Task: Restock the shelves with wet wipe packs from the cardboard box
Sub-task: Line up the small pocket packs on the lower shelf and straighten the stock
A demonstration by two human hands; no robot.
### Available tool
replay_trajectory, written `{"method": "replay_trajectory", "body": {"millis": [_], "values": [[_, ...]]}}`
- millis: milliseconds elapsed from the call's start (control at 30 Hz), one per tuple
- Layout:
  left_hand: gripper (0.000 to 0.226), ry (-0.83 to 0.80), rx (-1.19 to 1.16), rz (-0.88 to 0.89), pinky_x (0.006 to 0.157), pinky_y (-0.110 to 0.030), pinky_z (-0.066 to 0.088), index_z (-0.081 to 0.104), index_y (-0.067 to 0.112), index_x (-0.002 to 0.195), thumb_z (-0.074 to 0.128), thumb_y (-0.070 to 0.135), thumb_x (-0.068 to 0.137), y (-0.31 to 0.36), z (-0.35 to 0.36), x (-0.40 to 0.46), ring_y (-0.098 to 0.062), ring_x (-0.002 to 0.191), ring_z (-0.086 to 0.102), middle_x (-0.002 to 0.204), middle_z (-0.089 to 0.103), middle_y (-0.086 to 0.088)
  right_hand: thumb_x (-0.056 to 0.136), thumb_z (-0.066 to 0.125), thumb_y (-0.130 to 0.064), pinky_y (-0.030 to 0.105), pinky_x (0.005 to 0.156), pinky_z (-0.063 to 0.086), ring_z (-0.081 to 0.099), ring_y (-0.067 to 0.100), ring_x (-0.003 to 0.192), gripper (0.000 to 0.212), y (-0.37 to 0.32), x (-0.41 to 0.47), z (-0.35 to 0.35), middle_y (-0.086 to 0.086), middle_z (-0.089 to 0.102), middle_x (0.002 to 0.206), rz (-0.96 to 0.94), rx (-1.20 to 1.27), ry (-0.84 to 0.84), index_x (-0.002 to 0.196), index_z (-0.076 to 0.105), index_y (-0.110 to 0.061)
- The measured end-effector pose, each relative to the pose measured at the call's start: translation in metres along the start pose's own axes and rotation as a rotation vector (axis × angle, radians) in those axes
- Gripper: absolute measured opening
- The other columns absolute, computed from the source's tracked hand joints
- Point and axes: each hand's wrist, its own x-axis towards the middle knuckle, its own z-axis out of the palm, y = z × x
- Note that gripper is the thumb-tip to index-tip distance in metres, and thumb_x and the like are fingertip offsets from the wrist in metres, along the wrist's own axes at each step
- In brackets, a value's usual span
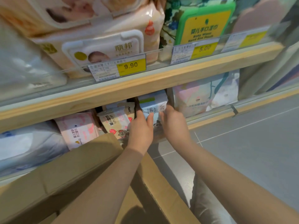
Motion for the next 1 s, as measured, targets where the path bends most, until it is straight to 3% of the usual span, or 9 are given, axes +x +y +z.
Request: {"method": "replay_trajectory", "body": {"millis": [100,167,233,300,400,567,733,867,1000], "values": [[0.046,-0.076,0.069,0.061,0.07,-0.038,0.05,0.04,0.008,0.128,0.041,0.041,0.097,0.005,-0.018,-0.019,-0.029,0.087,0.062,0.096,0.063,-0.012,0.095,0.05,-0.018,0.032,0.058,0.037,0.061,0.037,0.078,0.018,-0.001,-0.014,-0.014,0.019,0.065,0.084,0.003,0.043,-0.038,0.102,0.05,-0.001],[0.052,-0.117,0.143,0.182,0.086,-0.038,0.049,0.035,0.014,0.141,0.042,0.042,0.096,0.002,-0.039,-0.039,-0.028,0.104,0.06,0.114,0.062,-0.013,0.095,0.051,-0.021,0.033,0.057,0.039,0.062,0.035,0.077,0.021,-0.001,-0.027,-0.025,0.015,0.066,0.084,-0.019,0.017,-0.078,0.108,0.051,-0.005],[0.052,-0.123,0.206,0.266,0.105,-0.034,0.037,0.033,0.02,0.145,0.04,0.042,0.097,-0.01,-0.066,-0.057,-0.02,0.127,0.045,0.138,0.05,-0.003,0.095,0.052,-0.024,0.031,0.06,0.039,0.062,0.03,0.079,0.028,-0.006,-0.042,-0.036,0.012,0.066,0.086,-0.025,-0.012,-0.144,0.117,0.053,-0.007],[0.049,-0.066,0.299,0.349,0.109,-0.031,0.029,0.041,0.022,0.141,0.036,0.043,0.097,-0.031,-0.095,-0.071,-0.018,0.13,0.042,0.14,0.048,0.002,0.094,0.054,-0.023,0.033,0.08,0.048,0.063,0.026,0.098,0.038,-0.019,-0.057,-0.046,0.012,0.067,0.106,-0.038,0.014,-0.225,0.13,0.051,-0.008],[0.05,-0.038,0.431,0.417,0.105,-0.035,0.031,0.056,0.015,0.129,0.036,0.039,0.09,-0.071,-0.116,-0.081,-0.024,0.12,0.055,0.129,0.06,-0.004,0.094,0.055,-0.024,0.029,0.099,0.043,0.056,0.019,0.118,0.044,-0.043,-0.074,-0.054,0.007,0.058,0.131,-0.125,0.016,-0.371,0.136,0.047,-0.013],[0.058,-0.225,0.349,0.262,0.111,-0.023,0.014,0.036,0.025,0.144,0.022,0.051,0.093,-0.087,-0.12,-0.092,-0.013,0.138,0.031,0.149,0.038,0.005,0.094,0.054,-0.027,0.024,0.097,0.042,0.057,0.016,0.115,0.042,-0.075,-0.079,-0.055,0.005,0.058,0.131,-0.153,-0.048,-0.518,0.134,0.049,-0.014],[0.046,-0.197,0.094,0.115,0.106,-0.038,0.039,0.039,0.026,0.141,0.041,0.04,0.098,-0.077,-0.115,-0.084,-0.013,0.126,0.046,0.139,0.05,0.003,0.096,0.051,-0.025,0.022,0.091,0.04,0.057,0.02,0.116,0.045,-0.084,-0.056,-0.044,0.008,0.054,0.135,-0.092,-0.065,-0.514,0.139,0.043,-0.01],[0.057,-0.105,-0.068,-0.027,0.105,-0.03,0.035,0.026,0.015,0.147,0.05,0.025,0.096,-0.066,-0.102,-0.055,-0.014,0.125,0.043,0.143,0.042,-0.003,0.099,0.043,-0.021,0.024,0.063,0.031,0.06,0.032,0.102,0.031,-0.086,-0.036,-0.011,0.016,0.064,0.108,-0.047,-0.03,-0.43,0.123,0.046,-0.002],[0.067,-0.138,-0.116,-0.084,0.105,-0.046,0.04,0.015,0.021,0.148,0.054,0.022,0.092,-0.068,-0.082,-0.034,-0.026,0.129,0.044,0.145,0.04,-0.008,0.099,0.04,-0.016,0.025,0.057,0.027,0.058,0.032,0.092,0.025,-0.09,-0.023,0.026,0.016,0.06,0.097,0.063,0.103,-0.361,0.118,0.041,0.001]]}}
